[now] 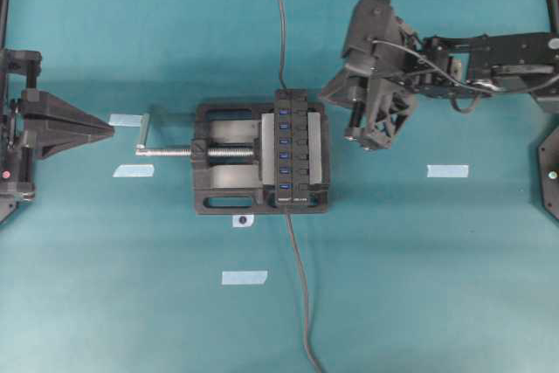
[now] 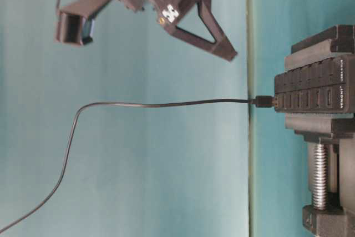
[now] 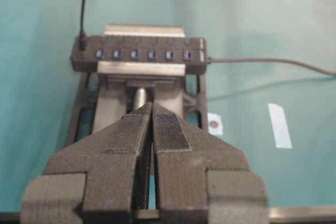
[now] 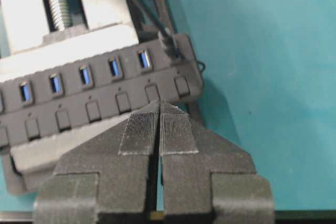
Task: Insert the USB into the front port of the fixed hub.
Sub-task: 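Lower the right gripper and grasp the black USB plug at the hub end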
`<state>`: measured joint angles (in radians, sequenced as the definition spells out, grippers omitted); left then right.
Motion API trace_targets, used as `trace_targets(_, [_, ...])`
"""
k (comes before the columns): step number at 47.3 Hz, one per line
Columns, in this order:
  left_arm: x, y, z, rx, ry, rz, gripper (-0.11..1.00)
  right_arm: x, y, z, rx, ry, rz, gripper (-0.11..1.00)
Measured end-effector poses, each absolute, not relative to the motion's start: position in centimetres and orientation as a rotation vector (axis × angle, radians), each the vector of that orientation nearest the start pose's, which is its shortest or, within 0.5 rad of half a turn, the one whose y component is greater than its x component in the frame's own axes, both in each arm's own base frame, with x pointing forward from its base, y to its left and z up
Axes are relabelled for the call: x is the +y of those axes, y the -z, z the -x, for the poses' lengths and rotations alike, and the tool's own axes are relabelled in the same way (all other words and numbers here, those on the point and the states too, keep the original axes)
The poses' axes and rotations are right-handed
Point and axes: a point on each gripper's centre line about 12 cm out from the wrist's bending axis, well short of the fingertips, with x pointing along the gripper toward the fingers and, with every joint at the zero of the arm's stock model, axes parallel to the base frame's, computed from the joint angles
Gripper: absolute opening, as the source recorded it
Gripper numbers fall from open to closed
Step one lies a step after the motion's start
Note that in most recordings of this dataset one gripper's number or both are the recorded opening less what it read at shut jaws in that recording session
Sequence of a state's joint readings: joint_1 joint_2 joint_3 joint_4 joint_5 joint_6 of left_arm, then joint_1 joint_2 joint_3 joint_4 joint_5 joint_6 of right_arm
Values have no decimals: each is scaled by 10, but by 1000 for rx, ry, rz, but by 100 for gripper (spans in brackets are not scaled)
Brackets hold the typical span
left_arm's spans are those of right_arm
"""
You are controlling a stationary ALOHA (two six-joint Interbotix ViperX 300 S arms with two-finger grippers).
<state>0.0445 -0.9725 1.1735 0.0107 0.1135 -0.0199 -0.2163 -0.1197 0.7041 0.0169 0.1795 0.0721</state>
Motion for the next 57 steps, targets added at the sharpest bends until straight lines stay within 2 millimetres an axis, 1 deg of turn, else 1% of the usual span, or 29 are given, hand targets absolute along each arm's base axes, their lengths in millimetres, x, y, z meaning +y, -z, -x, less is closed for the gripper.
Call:
trace_targets(5, [9, -248, -192, 316, -47, 16, 0, -78, -184, -356, 750, 238, -168, -4])
trace_targets(15, [9, -248, -192, 317, -48, 16, 0, -80, -177, -364, 763, 236, -167, -4])
trace_targets(29, [9, -247, -191, 317, -48, 15, 0, -86, -167, -370, 781, 245, -165, -4])
trace_targets(43, [9, -247, -191, 316, -48, 16, 0, -90, -169, -374, 774, 232, -116, -4])
trace_targets(57, [9, -247, -191, 317, -48, 16, 0, -91, -168, -378, 776, 231, -111, -4])
